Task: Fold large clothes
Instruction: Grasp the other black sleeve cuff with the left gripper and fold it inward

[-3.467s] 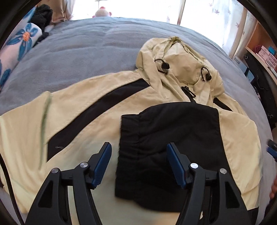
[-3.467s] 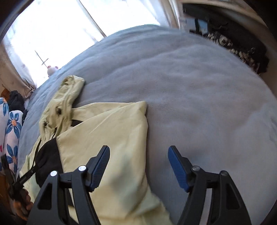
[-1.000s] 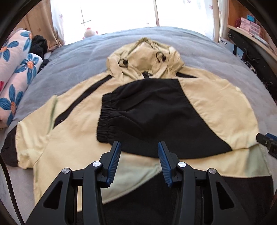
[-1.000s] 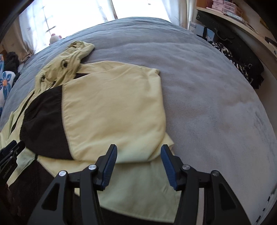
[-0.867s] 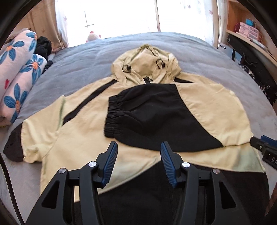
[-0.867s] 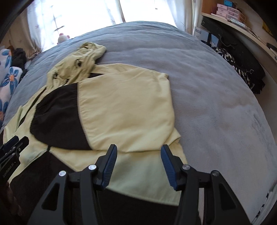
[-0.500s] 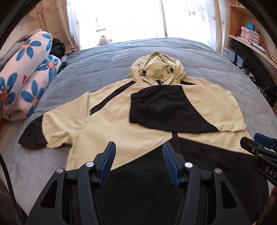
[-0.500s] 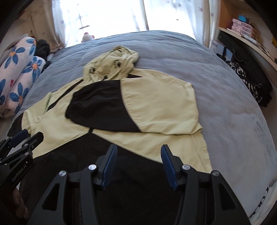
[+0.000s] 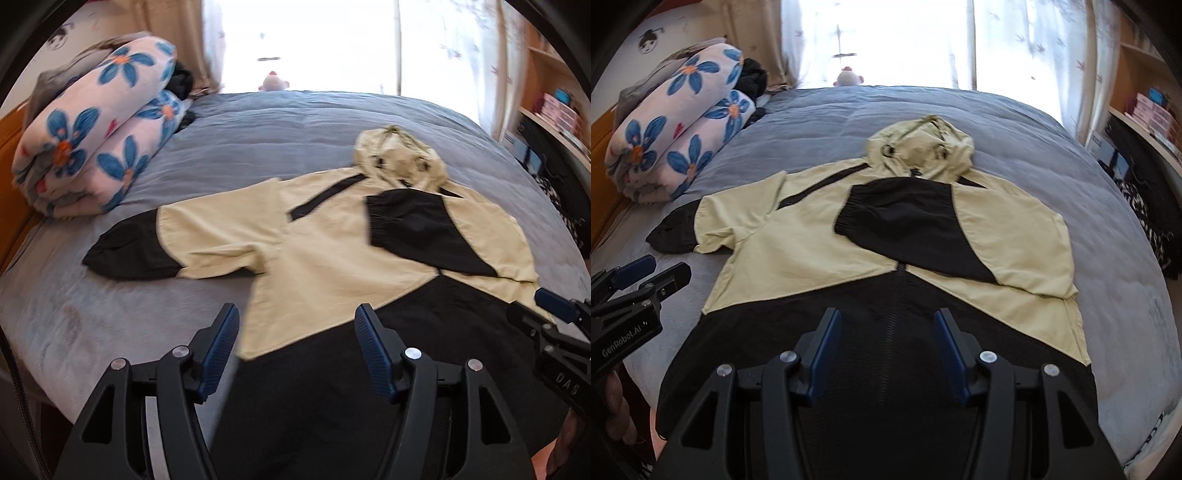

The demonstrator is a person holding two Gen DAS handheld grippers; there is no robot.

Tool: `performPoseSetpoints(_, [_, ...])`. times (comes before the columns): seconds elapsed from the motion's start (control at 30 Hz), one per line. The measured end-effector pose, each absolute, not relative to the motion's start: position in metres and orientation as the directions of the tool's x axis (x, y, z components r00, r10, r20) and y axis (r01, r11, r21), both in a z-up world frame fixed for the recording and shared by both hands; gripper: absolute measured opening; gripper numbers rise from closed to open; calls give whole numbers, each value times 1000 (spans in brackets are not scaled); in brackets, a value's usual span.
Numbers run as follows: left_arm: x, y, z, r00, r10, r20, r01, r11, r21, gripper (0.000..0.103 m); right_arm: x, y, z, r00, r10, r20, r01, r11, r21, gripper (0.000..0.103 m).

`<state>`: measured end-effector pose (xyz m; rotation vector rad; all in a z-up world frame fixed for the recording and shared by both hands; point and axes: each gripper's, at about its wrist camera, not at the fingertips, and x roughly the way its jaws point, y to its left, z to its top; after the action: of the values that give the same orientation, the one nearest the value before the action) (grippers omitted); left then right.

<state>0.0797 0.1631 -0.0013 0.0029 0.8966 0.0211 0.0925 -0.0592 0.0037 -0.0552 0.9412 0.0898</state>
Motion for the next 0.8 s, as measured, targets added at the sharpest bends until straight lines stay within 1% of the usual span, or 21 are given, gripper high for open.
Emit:
performPoseSetpoints(0.13, [82, 216, -13, 597, 34, -801, -79, 997, -17, 64, 102, -27, 5, 605, 71, -793, -133, 991, -12, 53])
performPoseSetpoints(0.37, [104, 316, -51, 542, -30, -840, -184, 971, -153, 64, 138, 20, -8, 607, 118, -786, -163, 986, 23, 53])
performPoseSetpoints(0.6, [149, 410, -100, 517, -88, -851, -285, 920, -269, 64, 185, 69, -38, 583, 132, -801, -192, 981, 22, 53])
performPoseSetpoints(0.8, [183, 468, -134, 517, -78, -852, -370, 877, -305, 64, 218, 105, -68, 556, 122, -822, -217, 976, -2, 53])
